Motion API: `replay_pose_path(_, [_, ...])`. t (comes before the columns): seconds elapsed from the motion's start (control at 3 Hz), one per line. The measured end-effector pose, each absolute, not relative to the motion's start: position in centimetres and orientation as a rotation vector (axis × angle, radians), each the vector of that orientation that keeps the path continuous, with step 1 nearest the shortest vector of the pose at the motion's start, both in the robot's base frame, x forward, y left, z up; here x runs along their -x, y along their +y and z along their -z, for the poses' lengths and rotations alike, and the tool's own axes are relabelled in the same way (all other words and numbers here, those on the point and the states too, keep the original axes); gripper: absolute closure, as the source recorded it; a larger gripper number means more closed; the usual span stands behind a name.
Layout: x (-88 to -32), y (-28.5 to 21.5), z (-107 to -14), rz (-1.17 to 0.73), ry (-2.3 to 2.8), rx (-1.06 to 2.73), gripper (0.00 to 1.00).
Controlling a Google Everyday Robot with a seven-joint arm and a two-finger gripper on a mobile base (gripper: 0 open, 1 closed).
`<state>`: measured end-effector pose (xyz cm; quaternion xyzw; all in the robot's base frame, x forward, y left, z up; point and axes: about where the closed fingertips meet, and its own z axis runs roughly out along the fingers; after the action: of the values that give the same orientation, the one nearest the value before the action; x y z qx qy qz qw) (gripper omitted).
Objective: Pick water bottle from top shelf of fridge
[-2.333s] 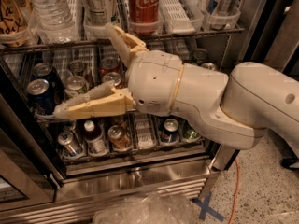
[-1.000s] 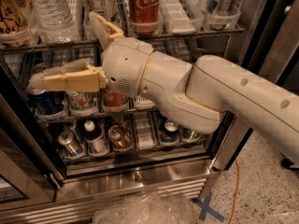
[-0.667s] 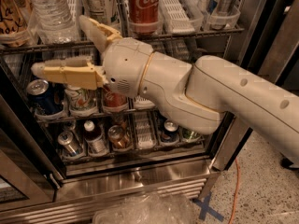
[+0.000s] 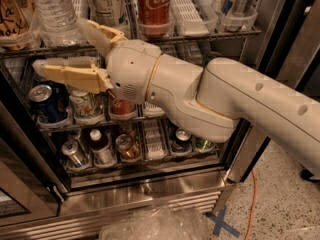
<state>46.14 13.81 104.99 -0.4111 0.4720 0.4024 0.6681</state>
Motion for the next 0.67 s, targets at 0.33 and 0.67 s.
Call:
replay_pose_path(0.33, [-46.5, 14.0, -104.8, -0.894, 1.082, 0.926, 0.25])
replay_pose_path(0.67, [-48.2, 13.8, -105.1, -0.861, 1.107, 0.871, 0.24])
